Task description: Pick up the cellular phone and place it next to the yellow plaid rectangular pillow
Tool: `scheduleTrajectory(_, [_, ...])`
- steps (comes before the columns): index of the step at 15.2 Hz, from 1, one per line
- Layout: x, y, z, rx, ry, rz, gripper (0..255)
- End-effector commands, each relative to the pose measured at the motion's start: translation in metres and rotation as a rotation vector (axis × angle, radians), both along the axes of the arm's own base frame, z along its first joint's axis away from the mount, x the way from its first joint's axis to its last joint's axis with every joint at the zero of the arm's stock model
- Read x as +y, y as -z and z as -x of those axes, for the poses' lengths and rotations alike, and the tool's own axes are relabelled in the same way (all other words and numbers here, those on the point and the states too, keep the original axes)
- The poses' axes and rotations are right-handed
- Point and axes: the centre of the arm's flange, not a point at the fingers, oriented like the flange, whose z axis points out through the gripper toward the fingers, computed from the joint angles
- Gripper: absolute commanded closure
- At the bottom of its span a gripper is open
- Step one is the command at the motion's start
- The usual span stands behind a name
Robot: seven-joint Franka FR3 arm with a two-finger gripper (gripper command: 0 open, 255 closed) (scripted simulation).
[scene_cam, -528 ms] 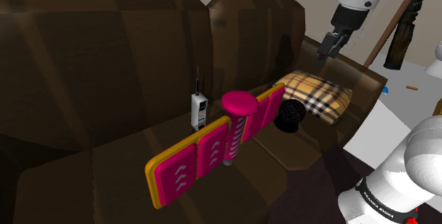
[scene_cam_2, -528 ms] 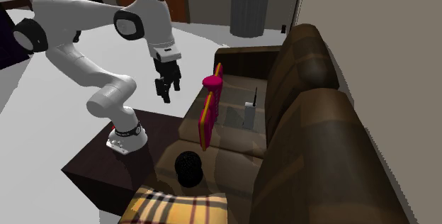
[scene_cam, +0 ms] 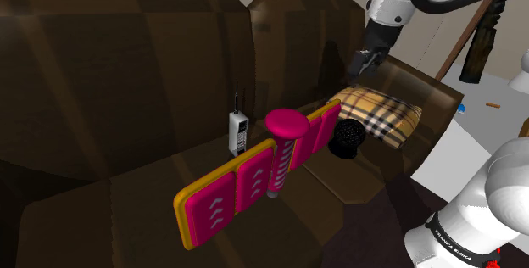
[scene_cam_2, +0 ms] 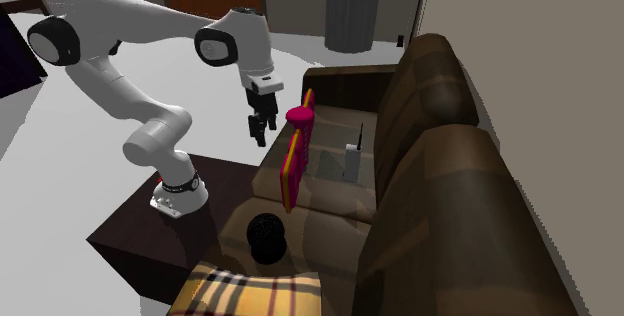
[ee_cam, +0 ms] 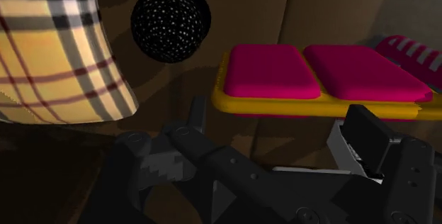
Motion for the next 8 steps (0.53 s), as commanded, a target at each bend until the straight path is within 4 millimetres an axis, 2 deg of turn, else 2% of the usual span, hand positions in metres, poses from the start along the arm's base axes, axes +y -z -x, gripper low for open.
scheduleTrajectory(1, [0.018, 0.012, -0.017, -0.002, 0.004, -0.005, 0])
scheduleTrajectory(8, [0.077, 0.053, -0.073, -0.004, 0.016, -0.018, 0])
